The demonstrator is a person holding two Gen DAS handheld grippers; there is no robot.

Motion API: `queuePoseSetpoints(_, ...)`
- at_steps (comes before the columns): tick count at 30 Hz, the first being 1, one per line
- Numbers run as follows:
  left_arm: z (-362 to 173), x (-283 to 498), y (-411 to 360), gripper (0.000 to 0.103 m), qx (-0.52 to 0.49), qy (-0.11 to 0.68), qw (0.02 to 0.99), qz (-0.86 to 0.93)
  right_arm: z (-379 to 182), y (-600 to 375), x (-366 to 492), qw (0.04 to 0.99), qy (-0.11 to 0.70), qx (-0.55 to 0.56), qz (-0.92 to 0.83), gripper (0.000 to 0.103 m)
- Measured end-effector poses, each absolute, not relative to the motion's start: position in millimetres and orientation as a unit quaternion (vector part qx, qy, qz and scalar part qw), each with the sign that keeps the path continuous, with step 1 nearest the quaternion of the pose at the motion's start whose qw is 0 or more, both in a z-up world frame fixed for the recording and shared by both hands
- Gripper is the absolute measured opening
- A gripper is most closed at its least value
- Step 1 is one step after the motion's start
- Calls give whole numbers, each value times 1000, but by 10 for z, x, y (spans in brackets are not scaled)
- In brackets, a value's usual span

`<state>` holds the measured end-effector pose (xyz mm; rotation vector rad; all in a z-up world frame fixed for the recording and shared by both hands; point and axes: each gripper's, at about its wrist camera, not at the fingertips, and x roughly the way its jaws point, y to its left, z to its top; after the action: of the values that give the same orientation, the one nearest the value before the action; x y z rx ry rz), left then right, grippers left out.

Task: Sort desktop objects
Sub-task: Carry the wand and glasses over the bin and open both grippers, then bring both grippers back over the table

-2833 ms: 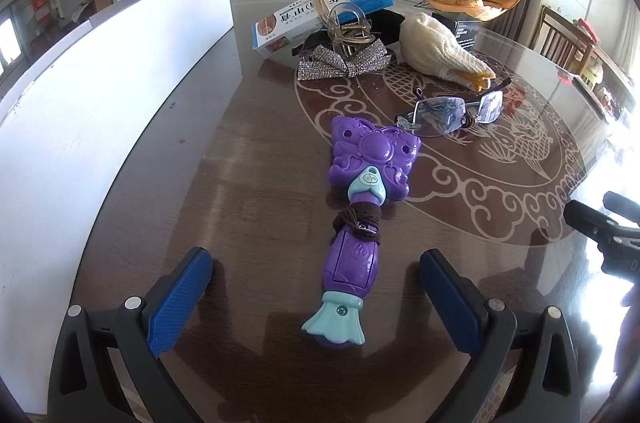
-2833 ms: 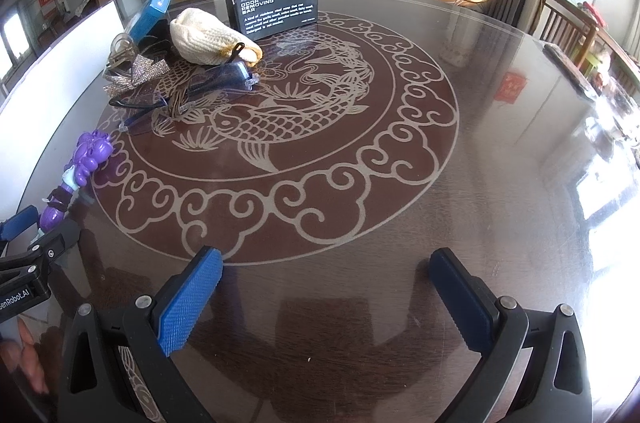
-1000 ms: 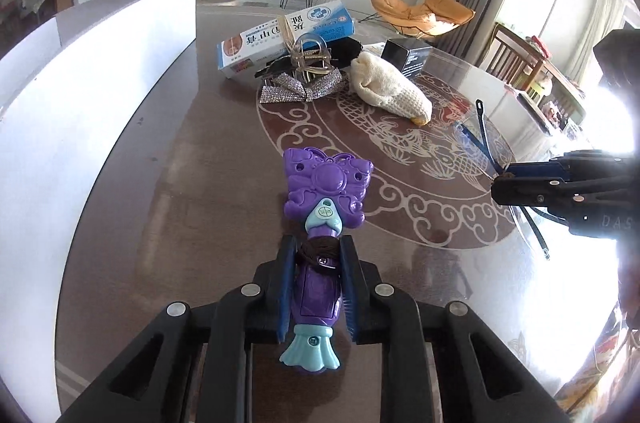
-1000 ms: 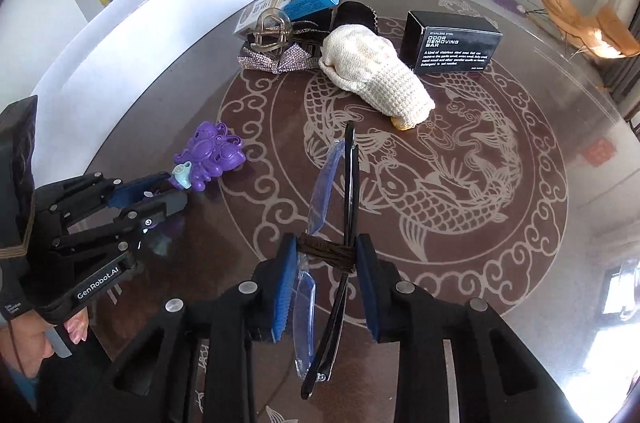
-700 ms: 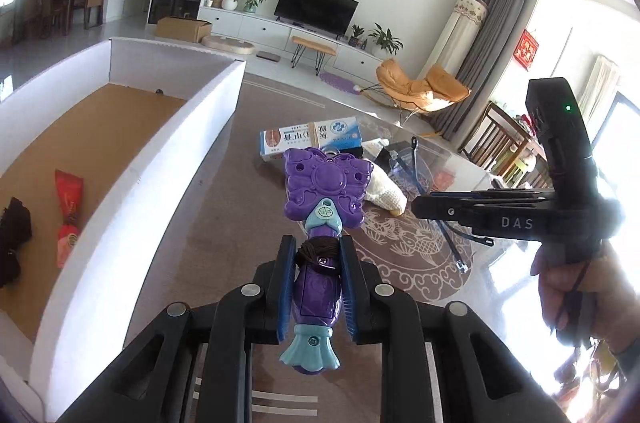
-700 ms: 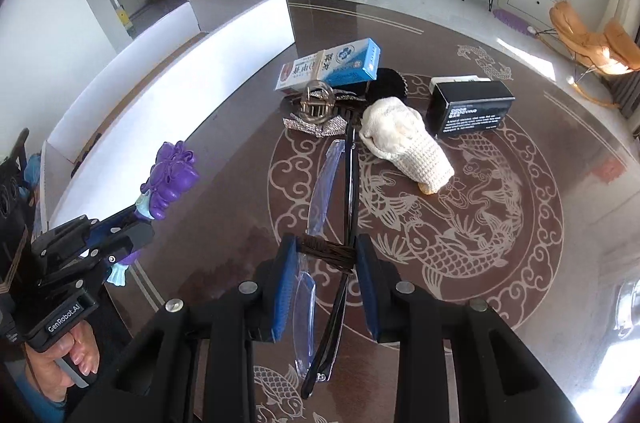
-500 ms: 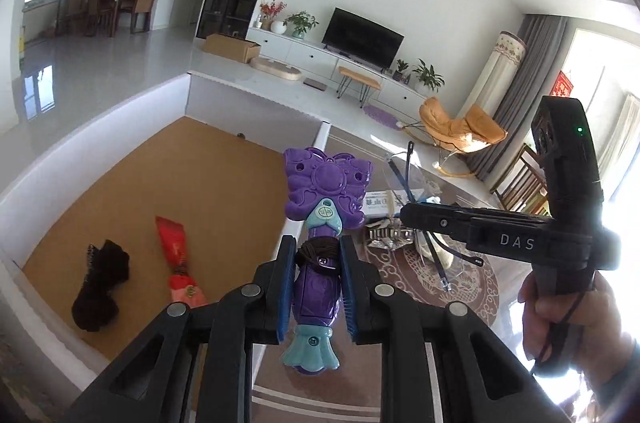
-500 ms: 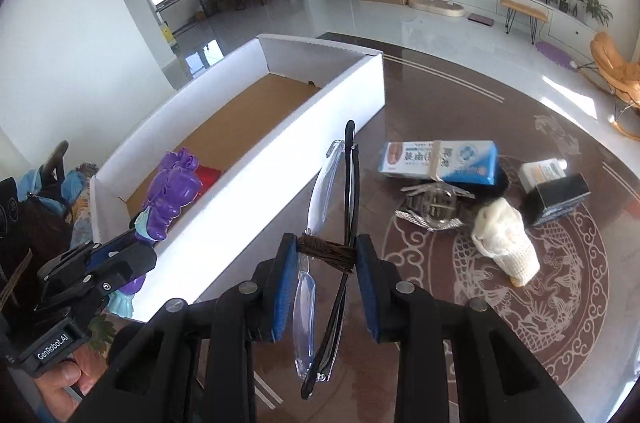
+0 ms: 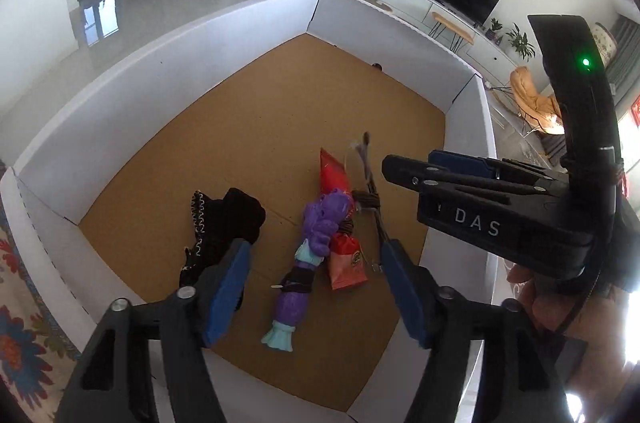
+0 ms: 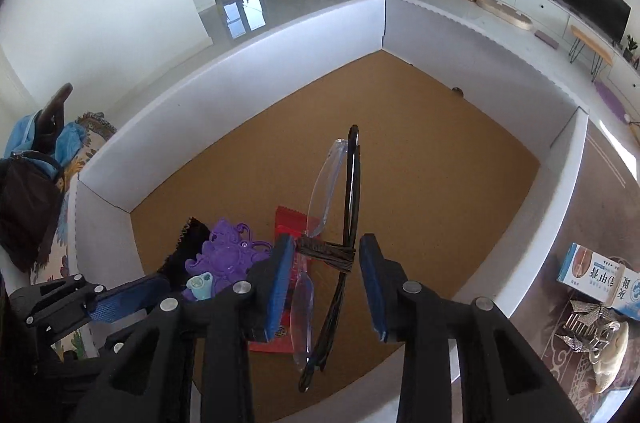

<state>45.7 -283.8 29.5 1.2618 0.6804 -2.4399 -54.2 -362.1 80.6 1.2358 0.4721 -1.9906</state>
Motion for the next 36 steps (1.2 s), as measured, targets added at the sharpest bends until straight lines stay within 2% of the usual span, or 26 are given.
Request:
queuePoseSetpoints(2, 372, 548, -2776, 81, 414, 235, 163, -864, 874, -3480, -547, 368, 161, 465, -789, 57)
queuePoseSetpoints(5, 580, 623, -2504, 81, 387, 215, 151, -884, 1097, -3076, -536, 371, 123, 432, -813, 76)
queuePoseSetpoints(8, 823, 604, -2054, 81, 357, 194, 102, -908, 1268, -2512, -505, 354, 102, 397, -841, 85)
queuePoseSetpoints(9, 871, 584, -1873, 86, 350, 186, 81, -915, 1299, -2278, -488, 341, 98, 389, -850, 87)
queuePoseSetpoints(10, 889, 565, -1670, 97, 346, 178, 60, -919, 1306, -2027, -480, 325, 94, 384, -859, 88)
queuePoseSetpoints(12, 830, 511, -1266, 103, 344, 162, 13, -925, 1254, -1485, -485, 282, 86, 387, -874, 92)
queuePoseSetpoints(18, 78, 105, -346, 103, 431, 121, -54, -892, 695, 161, -438, 111, 67, 440, -889, 93)
queuePoseSetpoints(22, -278, -58, 8, 103, 464, 94, -54, -879, 365, 810, -191, 66, 67, 461, -882, 92)
queuePoseSetpoints(28, -392, -218, 292, 103, 469, 39, -43, -881, 152, 999, -31, 63, 41, 463, -883, 93)
queuePoseSetpoints(32, -488, -383, 369, 103, 473, -15, -28, -881, 125, 978, -32, 60, 38, 451, -889, 97)
queuePoseSetpoints(36, -480, -448, 349, 103, 469, -17, -29, -882, 108, 963, -38, 53, 38, 453, -889, 101)
